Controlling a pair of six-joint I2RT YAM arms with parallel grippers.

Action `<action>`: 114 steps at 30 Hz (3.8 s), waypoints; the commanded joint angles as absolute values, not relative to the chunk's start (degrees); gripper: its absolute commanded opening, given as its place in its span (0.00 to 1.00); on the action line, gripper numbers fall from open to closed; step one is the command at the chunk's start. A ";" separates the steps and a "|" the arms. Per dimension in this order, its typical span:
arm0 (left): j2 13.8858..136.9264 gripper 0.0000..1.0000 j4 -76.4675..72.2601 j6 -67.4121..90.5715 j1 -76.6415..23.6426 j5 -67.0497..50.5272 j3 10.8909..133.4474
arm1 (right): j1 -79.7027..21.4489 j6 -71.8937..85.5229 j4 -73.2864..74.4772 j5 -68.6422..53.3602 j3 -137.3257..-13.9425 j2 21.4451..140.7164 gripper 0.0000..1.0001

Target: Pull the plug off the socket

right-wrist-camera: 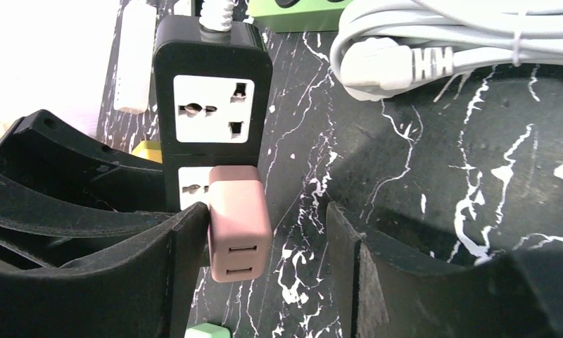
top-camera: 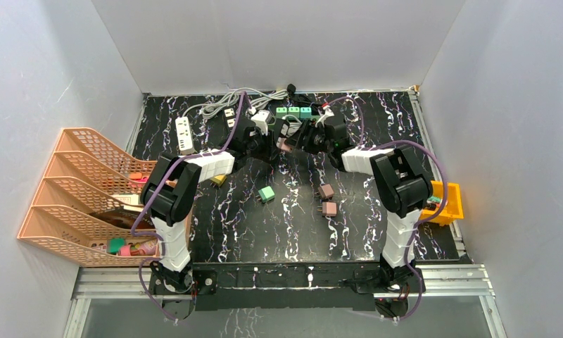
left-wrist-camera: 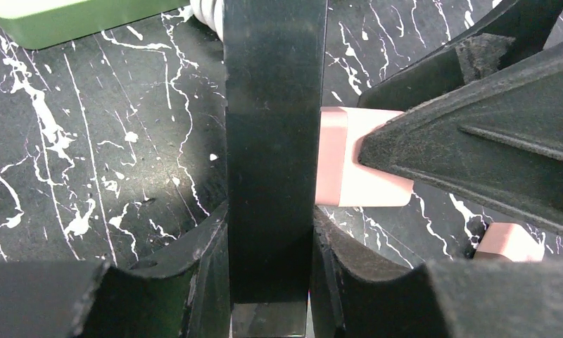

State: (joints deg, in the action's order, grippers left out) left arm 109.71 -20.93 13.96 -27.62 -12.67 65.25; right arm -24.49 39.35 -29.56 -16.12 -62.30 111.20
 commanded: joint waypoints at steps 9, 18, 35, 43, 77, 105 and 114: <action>106.61 0.00 -26.73 15.89 -27.89 -16.78 67.37 | -24.89 44.14 -40.76 -21.83 -67.20 115.34 0.51; 106.34 0.00 -27.13 18.69 -27.85 -9.44 69.28 | -25.18 44.64 -38.38 -23.11 -63.92 111.89 0.00; 108.76 0.00 -21.13 18.59 -27.77 0.02 73.93 | -9.71 33.87 -22.72 -28.24 -43.77 84.54 0.00; 109.75 0.00 -22.77 15.13 -27.86 -14.15 75.61 | -9.73 31.90 -25.35 -31.54 -42.27 95.00 0.00; 103.59 0.01 -18.31 10.90 -28.01 -24.57 82.77 | -14.19 31.64 -18.21 -3.86 -39.07 83.70 0.98; 153.37 0.26 -36.54 21.08 -36.22 -32.55 139.45 | -13.53 29.90 -19.23 12.38 -29.83 47.96 0.98; 163.83 0.33 -35.46 23.79 -39.64 -32.24 143.05 | -13.41 31.10 -20.70 10.16 -29.09 49.37 0.98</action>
State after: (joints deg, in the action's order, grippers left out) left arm 165.16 -32.21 23.97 -37.54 -32.01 140.11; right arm -13.76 30.65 -17.45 11.00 -28.97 49.04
